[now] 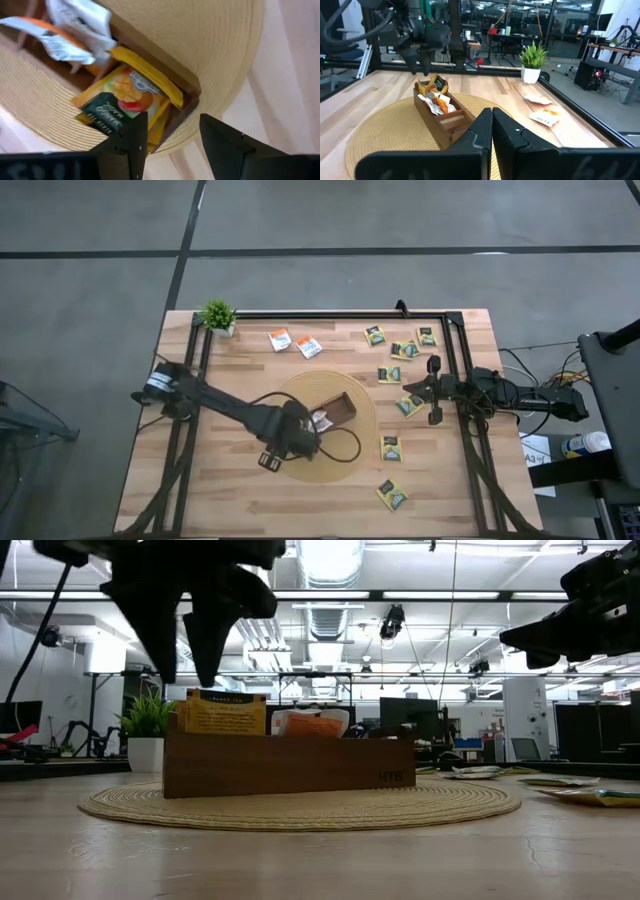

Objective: Pick & Place Tea
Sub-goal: Adjust the wooden organizer on the table

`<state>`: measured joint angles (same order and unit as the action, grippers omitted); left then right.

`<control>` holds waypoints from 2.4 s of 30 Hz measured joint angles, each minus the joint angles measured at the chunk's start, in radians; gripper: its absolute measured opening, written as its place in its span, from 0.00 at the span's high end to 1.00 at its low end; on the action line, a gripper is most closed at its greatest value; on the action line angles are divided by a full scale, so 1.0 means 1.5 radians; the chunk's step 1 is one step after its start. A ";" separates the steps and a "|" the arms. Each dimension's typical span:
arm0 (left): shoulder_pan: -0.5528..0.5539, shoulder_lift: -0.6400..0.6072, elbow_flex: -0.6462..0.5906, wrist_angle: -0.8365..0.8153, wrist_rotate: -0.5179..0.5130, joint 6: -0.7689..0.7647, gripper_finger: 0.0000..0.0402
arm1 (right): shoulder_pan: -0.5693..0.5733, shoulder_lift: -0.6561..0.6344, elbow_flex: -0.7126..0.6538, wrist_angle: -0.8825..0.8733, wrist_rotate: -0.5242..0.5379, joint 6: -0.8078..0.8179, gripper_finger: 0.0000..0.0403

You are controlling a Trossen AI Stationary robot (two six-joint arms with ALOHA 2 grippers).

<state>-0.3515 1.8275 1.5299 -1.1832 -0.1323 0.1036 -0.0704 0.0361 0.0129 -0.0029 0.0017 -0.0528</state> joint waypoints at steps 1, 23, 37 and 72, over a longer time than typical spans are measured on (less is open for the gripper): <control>0.000 0.000 -0.005 -0.001 0.001 0.019 0.57 | 0.000 0.000 0.000 0.000 0.000 0.000 0.98; 0.000 -0.001 -0.122 0.042 -0.018 0.394 0.59 | 0.000 0.000 0.000 0.000 0.000 0.000 0.98; 0.000 -0.001 -0.144 0.071 -0.064 0.563 0.74 | 0.000 0.000 0.000 0.000 0.000 0.000 0.98; 0.006 -0.001 -0.146 0.056 -0.124 0.680 0.94 | 0.000 -0.001 0.000 0.000 0.000 0.000 0.98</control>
<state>-0.3420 1.8263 1.3109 -1.0998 -0.3177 1.1230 -0.0704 0.0353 0.0129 -0.0031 0.0017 -0.0528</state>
